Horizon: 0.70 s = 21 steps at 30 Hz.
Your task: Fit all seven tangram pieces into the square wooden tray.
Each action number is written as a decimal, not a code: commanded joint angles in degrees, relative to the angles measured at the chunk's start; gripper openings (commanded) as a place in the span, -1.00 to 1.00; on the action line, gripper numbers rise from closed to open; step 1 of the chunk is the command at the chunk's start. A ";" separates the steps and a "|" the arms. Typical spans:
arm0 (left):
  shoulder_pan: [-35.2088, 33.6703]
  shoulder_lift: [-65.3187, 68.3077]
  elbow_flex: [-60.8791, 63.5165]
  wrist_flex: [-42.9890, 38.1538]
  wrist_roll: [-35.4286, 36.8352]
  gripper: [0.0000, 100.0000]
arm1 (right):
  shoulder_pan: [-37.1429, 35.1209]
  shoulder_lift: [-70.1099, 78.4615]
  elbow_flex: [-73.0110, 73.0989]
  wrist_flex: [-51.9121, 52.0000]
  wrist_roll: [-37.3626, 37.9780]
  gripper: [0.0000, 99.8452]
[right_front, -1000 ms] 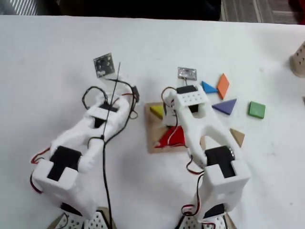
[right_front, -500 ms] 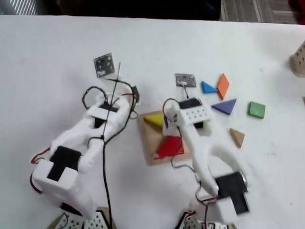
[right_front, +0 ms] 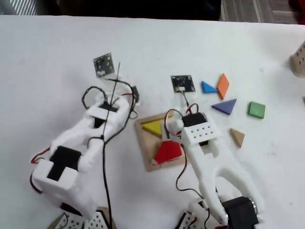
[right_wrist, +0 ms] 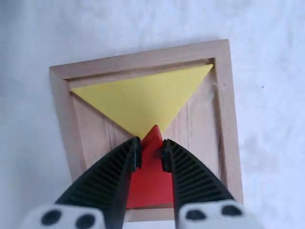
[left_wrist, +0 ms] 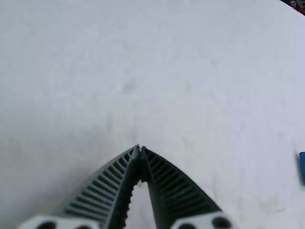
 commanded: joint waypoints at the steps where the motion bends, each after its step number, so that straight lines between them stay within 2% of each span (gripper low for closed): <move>1: -0.40 -1.19 -2.64 -0.88 0.00 -0.95 | -3.30 -1.54 0.09 -0.13 0.79 -0.97; 9: -0.31 -1.19 -2.64 -0.88 0.00 -0.95 | -12.09 -1.54 1.58 -7.25 0.88 -0.97; 13: -0.48 -1.19 -2.64 -0.88 0.00 -0.95 | -13.93 -1.45 2.11 -8.75 1.49 -0.94; 21: -0.66 -1.36 -2.73 -0.88 0.00 -0.95 | -16.48 -2.07 3.43 -8.22 4.13 -0.42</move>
